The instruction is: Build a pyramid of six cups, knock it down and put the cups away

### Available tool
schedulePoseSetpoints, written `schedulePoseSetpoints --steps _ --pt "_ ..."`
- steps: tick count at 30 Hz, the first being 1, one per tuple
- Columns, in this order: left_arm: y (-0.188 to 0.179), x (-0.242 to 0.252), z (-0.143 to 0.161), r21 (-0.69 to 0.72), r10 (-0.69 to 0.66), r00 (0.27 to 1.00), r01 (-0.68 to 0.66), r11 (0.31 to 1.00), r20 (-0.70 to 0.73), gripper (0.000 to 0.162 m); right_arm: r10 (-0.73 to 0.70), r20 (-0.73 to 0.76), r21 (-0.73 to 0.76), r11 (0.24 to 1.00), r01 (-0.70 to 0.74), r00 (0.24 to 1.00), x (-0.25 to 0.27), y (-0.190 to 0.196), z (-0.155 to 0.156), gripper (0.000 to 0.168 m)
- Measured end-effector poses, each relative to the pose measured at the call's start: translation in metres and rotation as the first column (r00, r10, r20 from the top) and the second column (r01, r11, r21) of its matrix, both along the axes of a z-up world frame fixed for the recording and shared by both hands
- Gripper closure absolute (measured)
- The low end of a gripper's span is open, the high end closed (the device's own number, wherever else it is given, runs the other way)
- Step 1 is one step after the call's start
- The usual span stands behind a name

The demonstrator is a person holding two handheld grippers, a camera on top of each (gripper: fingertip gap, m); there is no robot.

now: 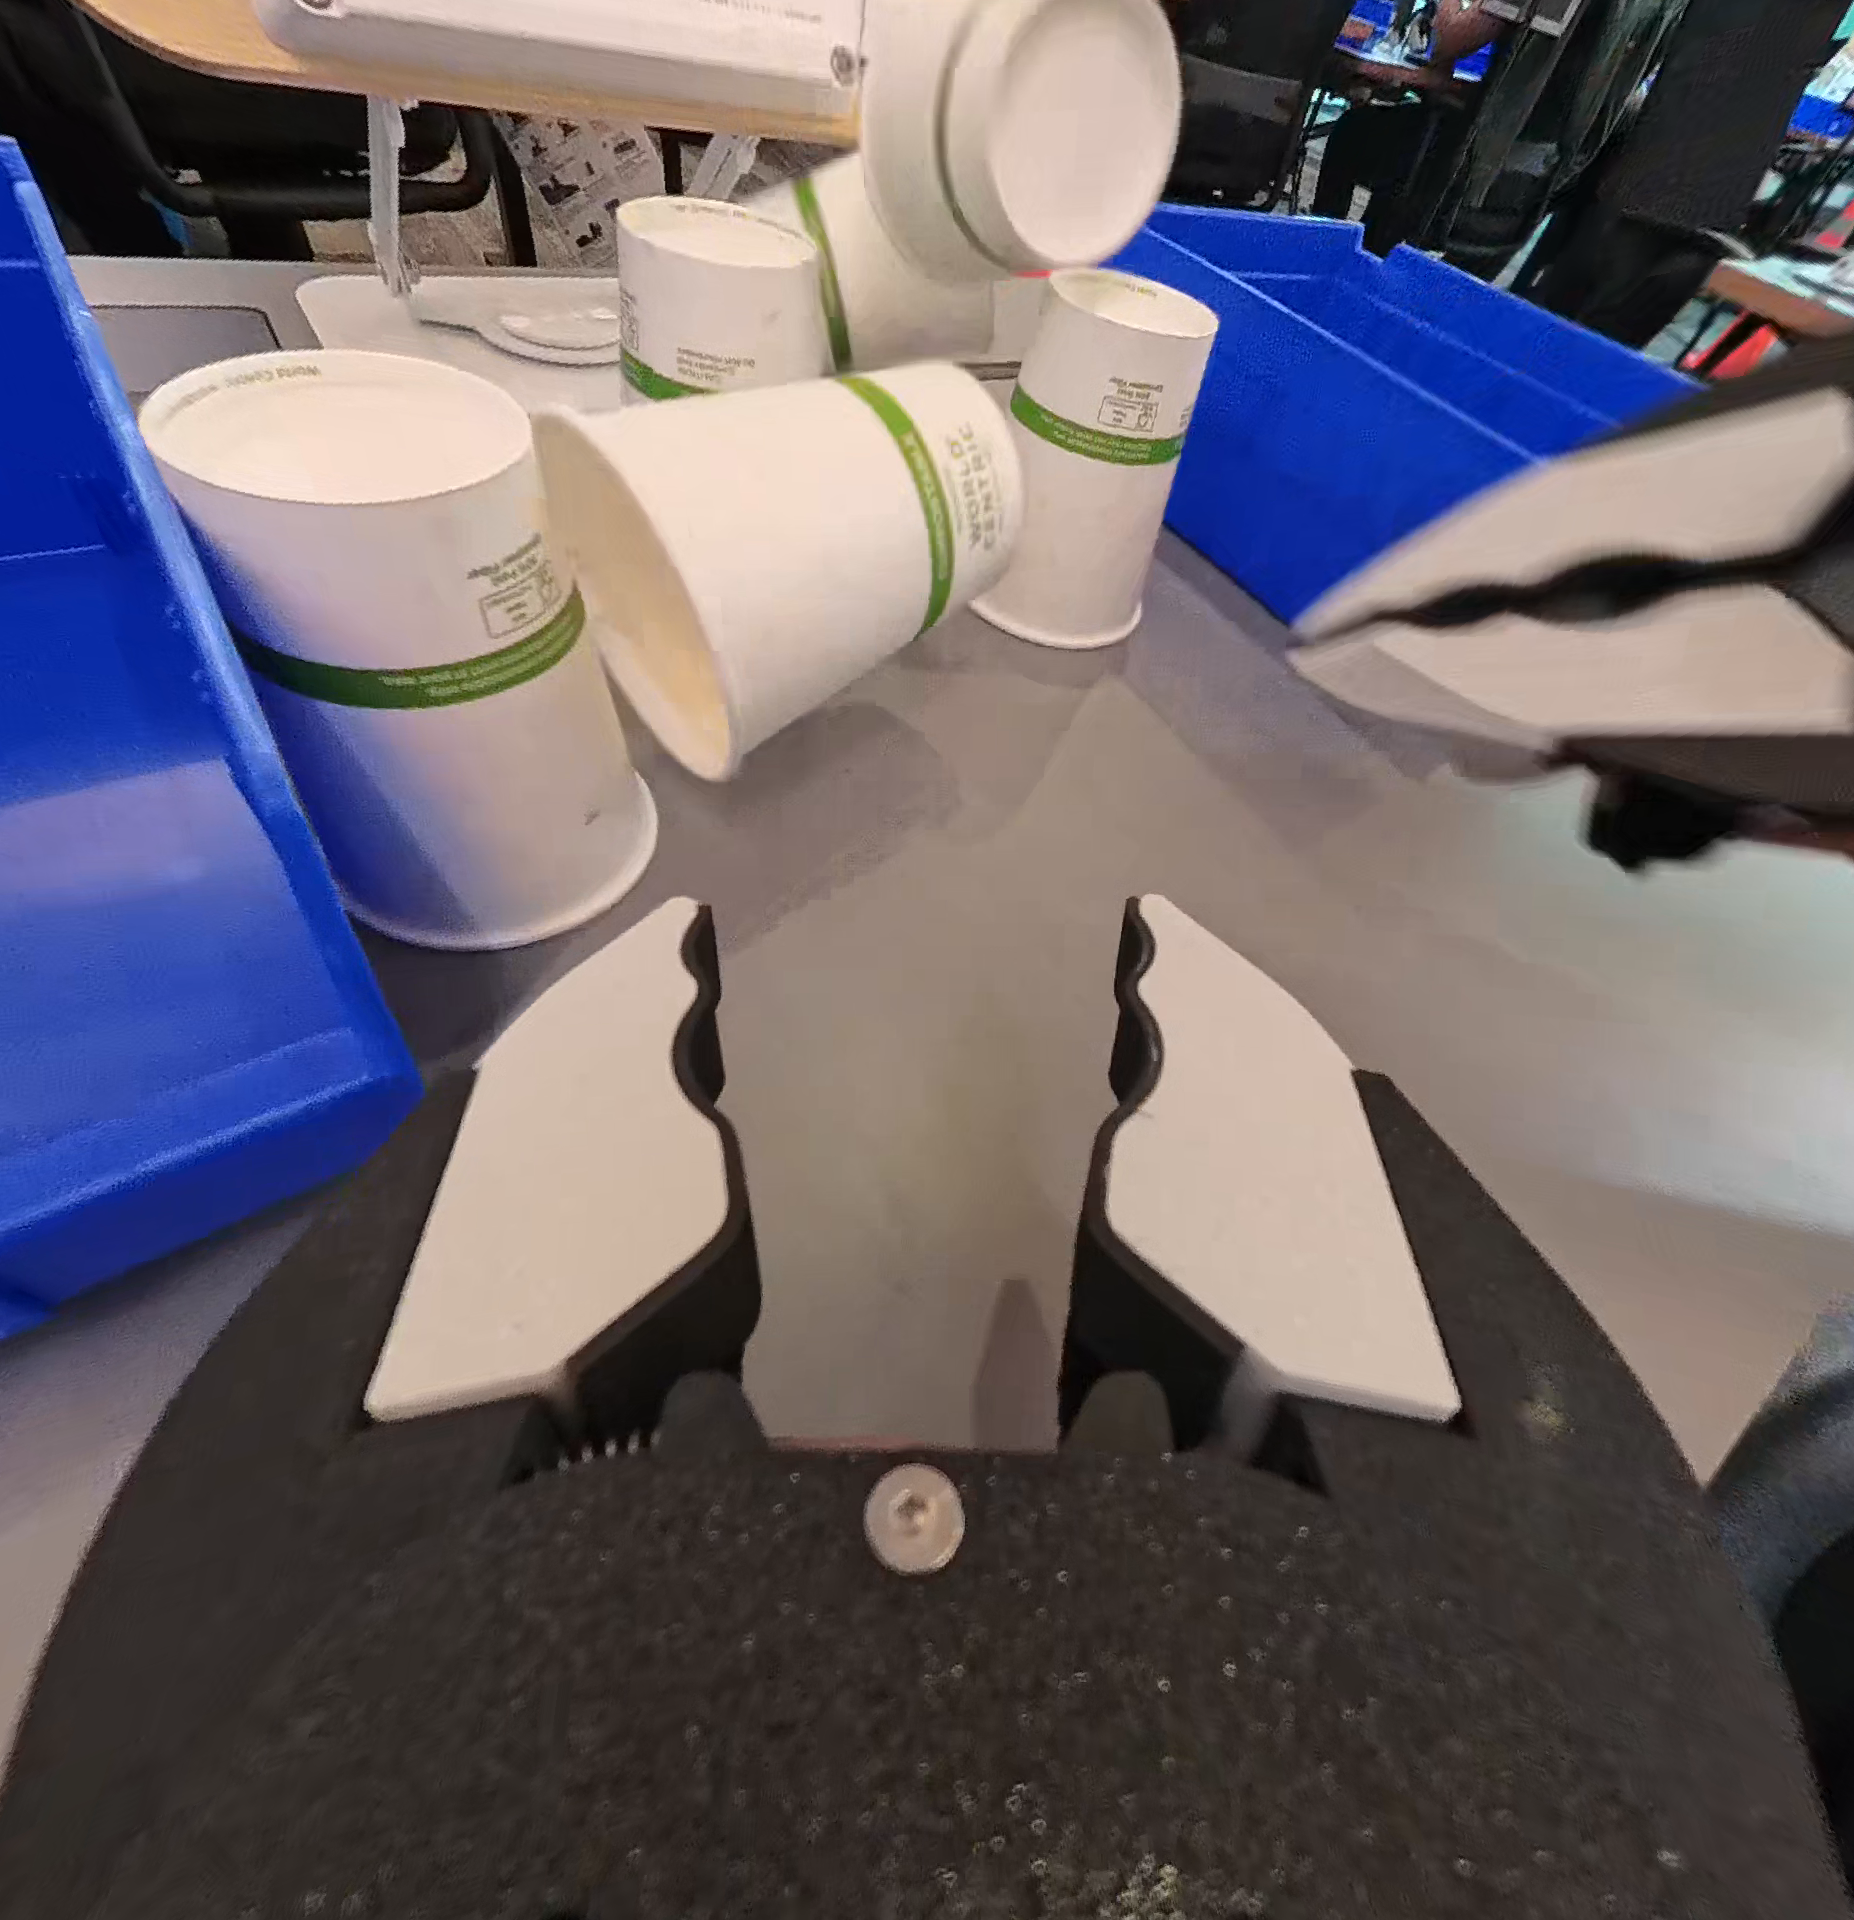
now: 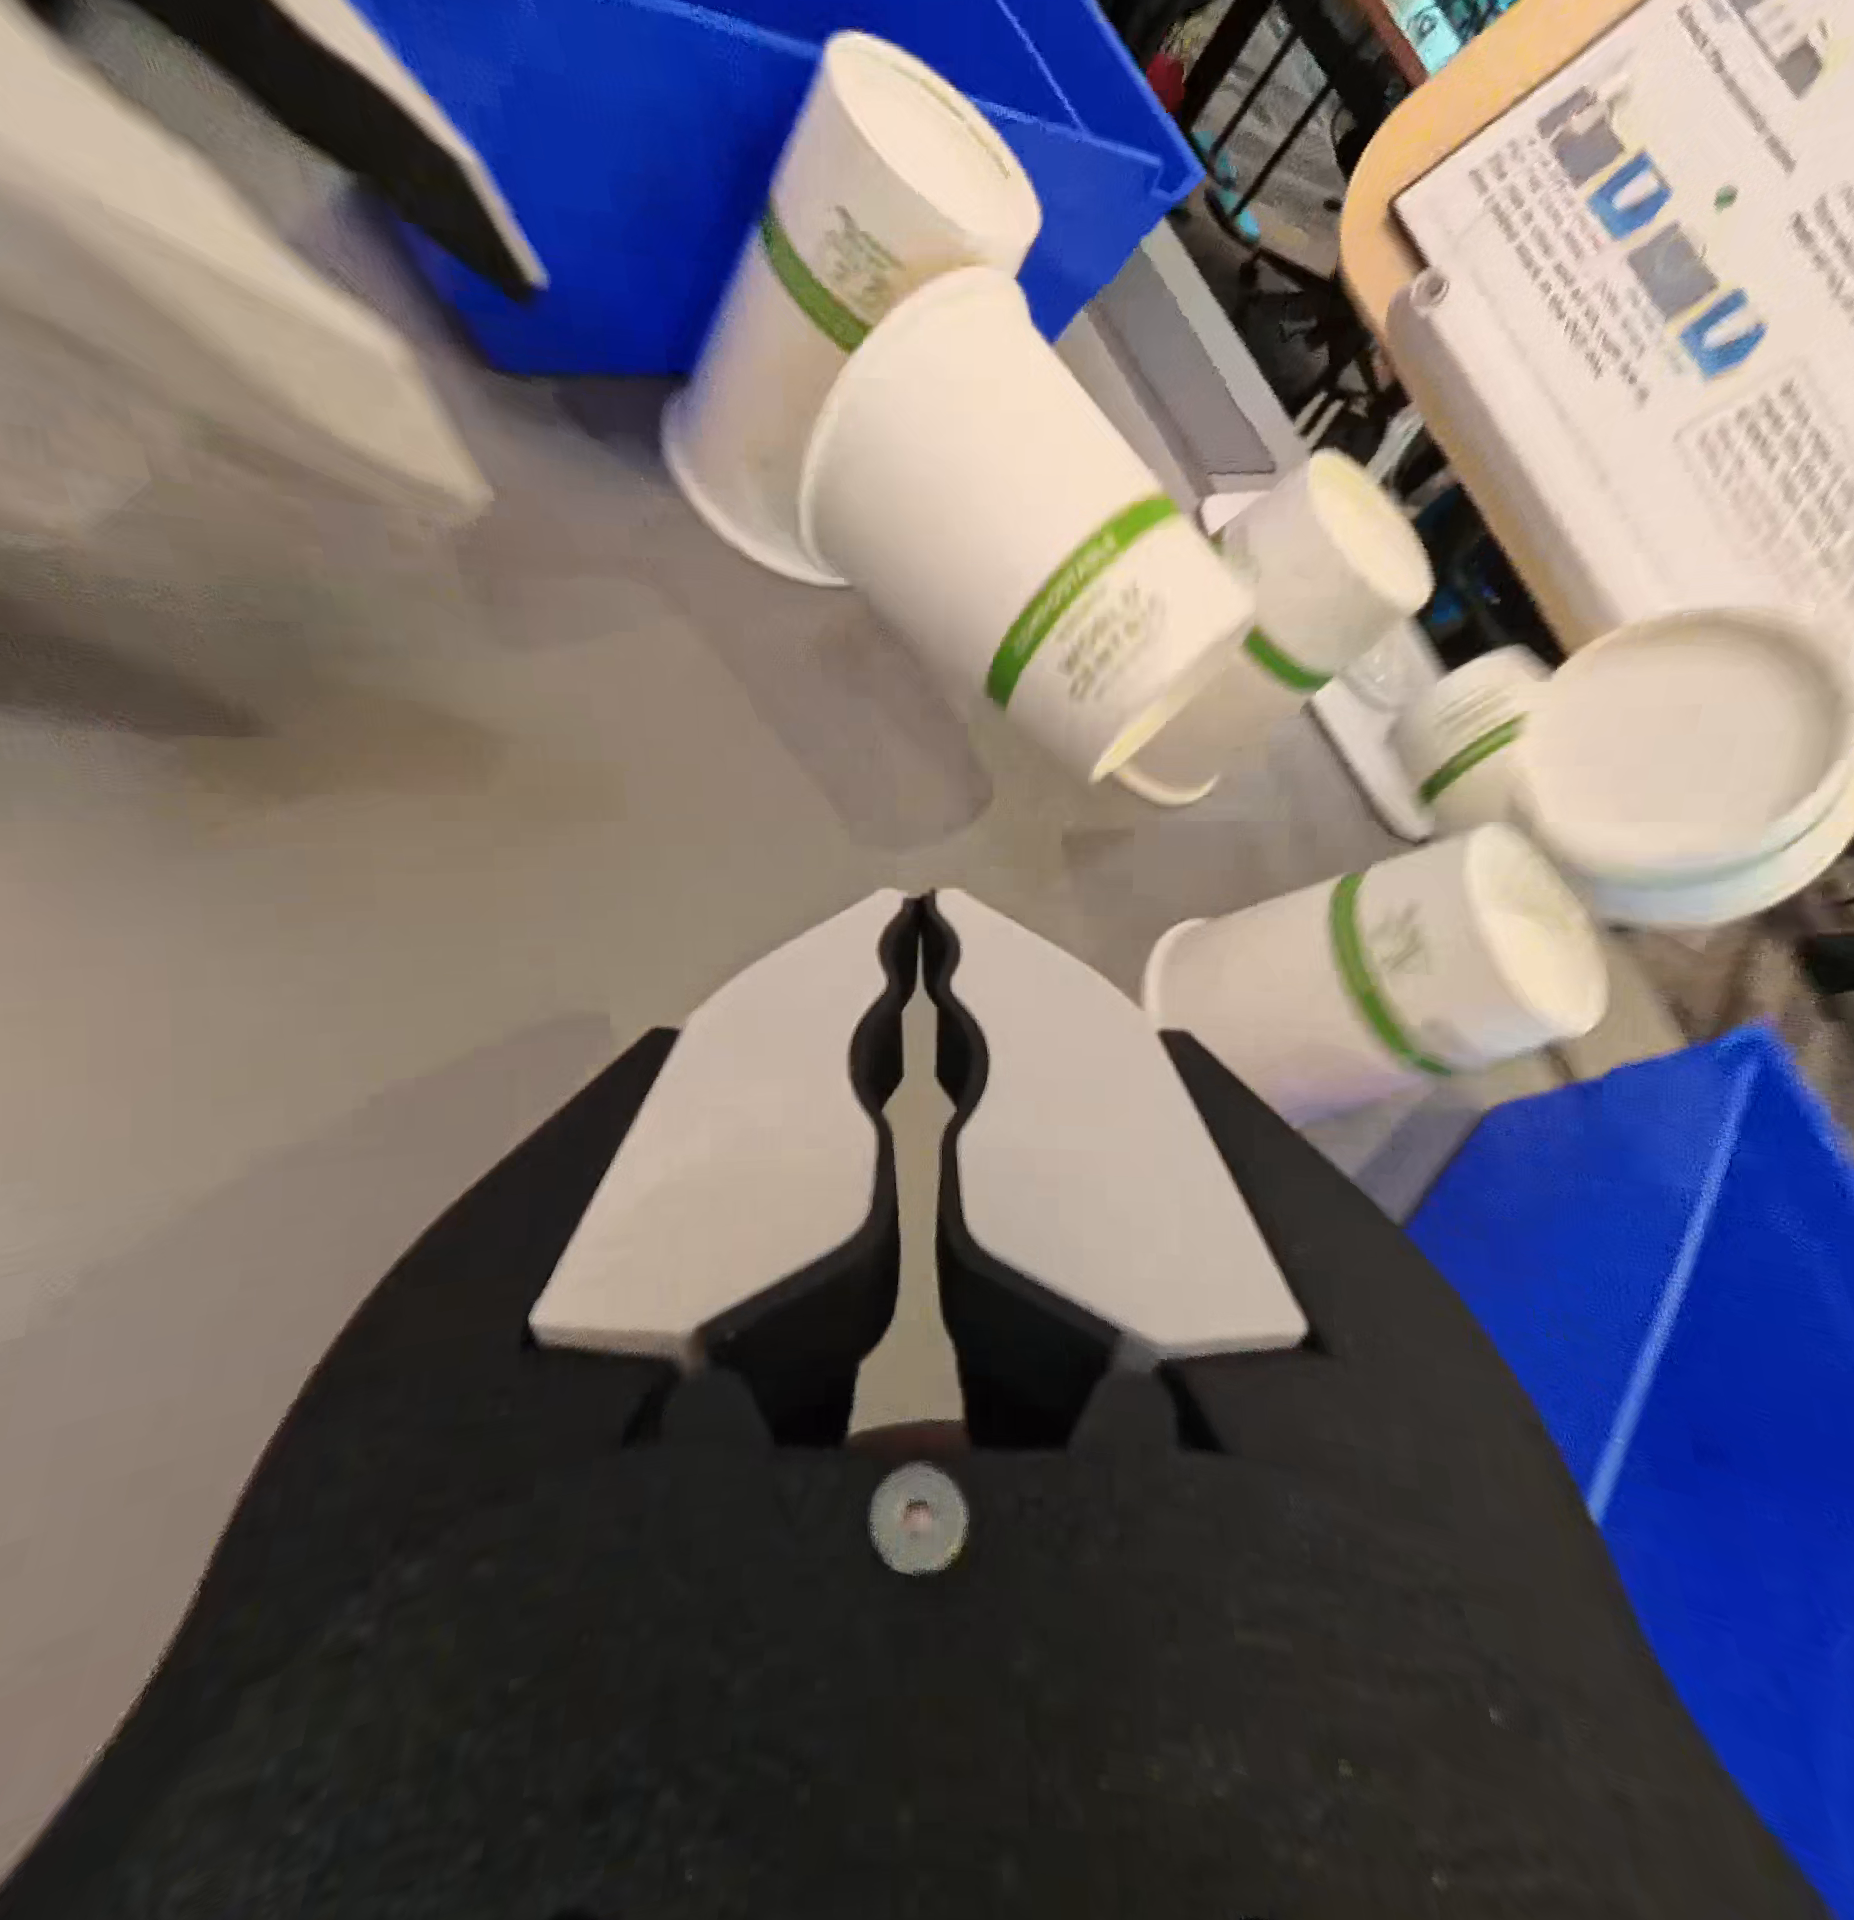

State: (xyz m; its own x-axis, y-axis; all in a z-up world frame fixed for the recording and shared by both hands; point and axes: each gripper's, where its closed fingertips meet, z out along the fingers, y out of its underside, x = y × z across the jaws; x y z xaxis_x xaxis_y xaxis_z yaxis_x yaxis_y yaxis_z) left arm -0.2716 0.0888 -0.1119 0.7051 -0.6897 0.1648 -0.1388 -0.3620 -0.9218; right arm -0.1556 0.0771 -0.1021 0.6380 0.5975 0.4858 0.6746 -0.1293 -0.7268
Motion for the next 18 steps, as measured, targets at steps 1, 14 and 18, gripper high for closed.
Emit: schedulePoseSetpoints --steps 1,14,18 --pt "-0.003 0.0 -0.001 -0.004 -0.002 1.0 0.002 1.0 -0.003 0.089 -0.018 -0.048 -0.014 1.0 0.017 0.999 0.007 -0.018 -0.003 0.168" --pt "-0.027 -0.006 -0.007 0.004 -0.04 0.997 0.04 0.999 -0.063 0.086 -0.209 -0.42 0.026 0.97 0.241 0.883 0.075 -0.061 -0.001 0.11" --pt "-0.026 -0.006 -0.013 0.008 -0.041 0.994 0.042 0.999 -0.097 0.086 -0.214 -0.447 -0.015 0.973 0.232 0.868 0.077 -0.06 -0.007 0.1"
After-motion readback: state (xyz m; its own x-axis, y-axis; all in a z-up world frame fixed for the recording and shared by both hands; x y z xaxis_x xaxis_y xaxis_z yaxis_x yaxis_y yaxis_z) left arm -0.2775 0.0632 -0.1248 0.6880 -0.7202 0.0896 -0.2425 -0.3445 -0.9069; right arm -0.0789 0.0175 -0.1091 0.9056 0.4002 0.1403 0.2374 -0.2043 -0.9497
